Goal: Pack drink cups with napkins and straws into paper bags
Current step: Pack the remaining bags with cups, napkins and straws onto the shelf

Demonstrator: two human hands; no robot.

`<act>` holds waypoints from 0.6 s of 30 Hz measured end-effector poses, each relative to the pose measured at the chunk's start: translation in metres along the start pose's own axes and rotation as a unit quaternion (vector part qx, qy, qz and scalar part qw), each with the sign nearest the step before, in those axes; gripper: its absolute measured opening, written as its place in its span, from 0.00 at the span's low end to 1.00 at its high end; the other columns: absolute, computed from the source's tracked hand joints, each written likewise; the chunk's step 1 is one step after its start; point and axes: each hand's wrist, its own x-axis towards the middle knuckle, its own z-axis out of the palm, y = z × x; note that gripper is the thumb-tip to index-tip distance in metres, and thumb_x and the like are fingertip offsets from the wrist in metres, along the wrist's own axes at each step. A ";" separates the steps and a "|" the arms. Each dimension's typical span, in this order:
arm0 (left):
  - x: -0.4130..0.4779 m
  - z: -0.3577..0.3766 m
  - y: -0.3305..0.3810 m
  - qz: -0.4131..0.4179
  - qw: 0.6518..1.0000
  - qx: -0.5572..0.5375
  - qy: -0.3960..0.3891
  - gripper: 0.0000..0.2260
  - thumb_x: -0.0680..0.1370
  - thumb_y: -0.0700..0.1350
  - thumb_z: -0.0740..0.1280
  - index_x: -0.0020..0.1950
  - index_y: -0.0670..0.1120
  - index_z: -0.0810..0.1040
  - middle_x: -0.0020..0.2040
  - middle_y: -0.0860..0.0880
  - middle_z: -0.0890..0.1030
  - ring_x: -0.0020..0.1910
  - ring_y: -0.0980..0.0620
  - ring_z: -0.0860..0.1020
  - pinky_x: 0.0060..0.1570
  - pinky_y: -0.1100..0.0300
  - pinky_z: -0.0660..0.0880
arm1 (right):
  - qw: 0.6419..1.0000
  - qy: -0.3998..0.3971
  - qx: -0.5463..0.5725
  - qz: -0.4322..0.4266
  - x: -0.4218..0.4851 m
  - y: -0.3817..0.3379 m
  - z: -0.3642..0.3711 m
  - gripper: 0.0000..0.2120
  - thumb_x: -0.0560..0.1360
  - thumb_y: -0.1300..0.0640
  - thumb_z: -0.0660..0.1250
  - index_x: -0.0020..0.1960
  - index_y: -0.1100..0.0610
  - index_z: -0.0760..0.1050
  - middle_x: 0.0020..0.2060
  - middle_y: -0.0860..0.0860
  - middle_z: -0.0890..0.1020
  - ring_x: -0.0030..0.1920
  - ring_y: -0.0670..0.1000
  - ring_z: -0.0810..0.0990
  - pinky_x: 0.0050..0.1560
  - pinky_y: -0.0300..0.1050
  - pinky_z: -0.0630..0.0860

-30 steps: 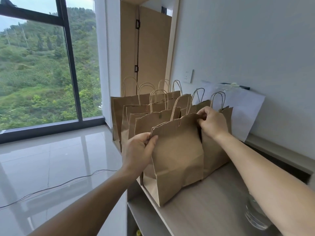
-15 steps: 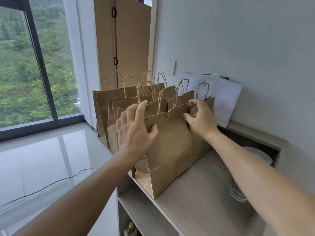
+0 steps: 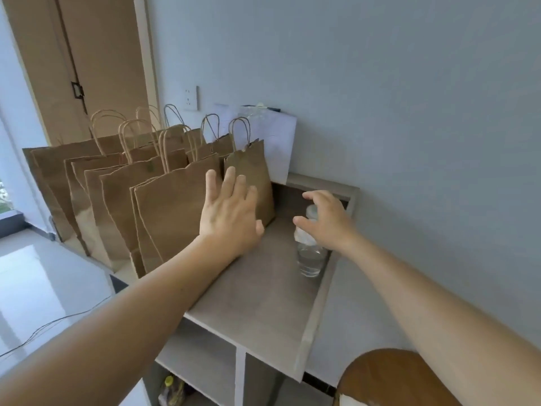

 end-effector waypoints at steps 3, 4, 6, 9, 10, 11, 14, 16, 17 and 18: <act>0.004 -0.015 0.052 0.032 0.999 -0.042 -0.007 0.26 0.75 0.61 0.59 0.69 0.48 0.69 0.73 0.45 0.64 0.77 0.41 0.50 0.70 0.37 0.43 | 0.999 0.007 -0.023 0.025 -0.042 0.037 -0.038 0.29 0.75 0.51 0.71 0.72 0.58 0.68 0.70 0.55 0.70 0.70 0.55 0.68 0.70 0.45 0.63; 0.003 -0.020 0.071 0.042 0.998 -0.051 -0.008 0.26 0.75 0.61 0.59 0.69 0.48 0.69 0.73 0.45 0.64 0.76 0.41 0.50 0.70 0.37 0.44 | 0.999 0.010 -0.032 0.034 -0.058 0.050 -0.051 0.29 0.75 0.50 0.71 0.72 0.59 0.68 0.70 0.55 0.70 0.70 0.56 0.68 0.69 0.45 0.62; -0.003 -0.032 0.115 0.064 0.995 -0.071 -0.020 0.27 0.76 0.61 0.58 0.70 0.49 0.68 0.75 0.45 0.63 0.77 0.41 0.50 0.70 0.36 0.44 | 0.997 0.018 -0.048 0.059 -0.093 0.078 -0.078 0.29 0.76 0.49 0.71 0.72 0.59 0.69 0.70 0.56 0.70 0.70 0.58 0.67 0.69 0.45 0.62; -0.016 -0.052 0.185 0.107 0.987 -0.106 -0.054 0.28 0.76 0.61 0.59 0.71 0.49 0.67 0.75 0.45 0.62 0.77 0.42 0.50 0.71 0.36 0.44 | 0.993 0.030 -0.060 0.099 -0.151 0.123 -0.119 0.29 0.76 0.49 0.71 0.72 0.58 0.69 0.70 0.57 0.69 0.71 0.58 0.67 0.69 0.46 0.61; -0.021 -0.059 0.207 0.124 0.985 -0.109 -0.059 0.27 0.75 0.61 0.59 0.71 0.49 0.68 0.74 0.45 0.63 0.77 0.42 0.51 0.71 0.36 0.46 | 0.991 0.031 -0.061 0.114 -0.171 0.138 -0.131 0.29 0.76 0.48 0.71 0.72 0.57 0.69 0.70 0.56 0.69 0.71 0.57 0.66 0.69 0.46 0.62; -0.026 -0.065 0.229 0.139 0.982 -0.112 -0.063 0.27 0.75 0.62 0.58 0.71 0.49 0.67 0.74 0.45 0.64 0.77 0.42 0.51 0.72 0.36 0.47 | 0.989 0.031 -0.061 0.132 -0.191 0.153 -0.142 0.29 0.76 0.47 0.70 0.72 0.57 0.68 0.71 0.55 0.68 0.72 0.56 0.65 0.70 0.47 0.63; -0.043 -0.079 0.294 0.175 0.973 -0.130 -0.074 0.29 0.76 0.64 0.57 0.73 0.49 0.65 0.75 0.46 0.64 0.77 0.43 0.52 0.72 0.37 0.49 | 0.982 0.027 -0.060 0.179 -0.250 0.196 -0.170 0.29 0.77 0.44 0.68 0.73 0.55 0.66 0.72 0.52 0.66 0.73 0.53 0.63 0.70 0.49 0.64; -0.056 -0.086 0.336 0.204 0.964 -0.146 -0.088 0.30 0.76 0.64 0.57 0.75 0.50 0.63 0.76 0.46 0.62 0.78 0.43 0.52 0.73 0.37 0.49 | 0.975 0.024 -0.064 0.210 -0.286 0.223 -0.184 0.29 0.77 0.44 0.68 0.73 0.55 0.66 0.72 0.51 0.65 0.73 0.53 0.62 0.70 0.49 0.64; -0.061 -0.089 0.355 0.219 0.959 -0.154 -0.096 0.31 0.77 0.64 0.57 0.76 0.50 0.62 0.77 0.46 0.61 0.78 0.43 0.52 0.73 0.37 0.49 | 0.972 0.024 -0.064 0.227 -0.302 0.235 -0.190 0.29 0.77 0.44 0.68 0.73 0.55 0.66 0.72 0.51 0.65 0.73 0.53 0.62 0.70 0.49 0.64; -0.066 -0.091 0.373 0.234 0.953 -0.162 -0.106 0.31 0.77 0.64 0.57 0.76 0.50 0.61 0.78 0.46 0.60 0.78 0.43 0.51 0.73 0.37 0.48 | 0.968 0.024 -0.063 0.243 -0.317 0.247 -0.195 0.29 0.77 0.44 0.68 0.73 0.55 0.66 0.72 0.51 0.65 0.73 0.53 0.62 0.70 0.49 0.64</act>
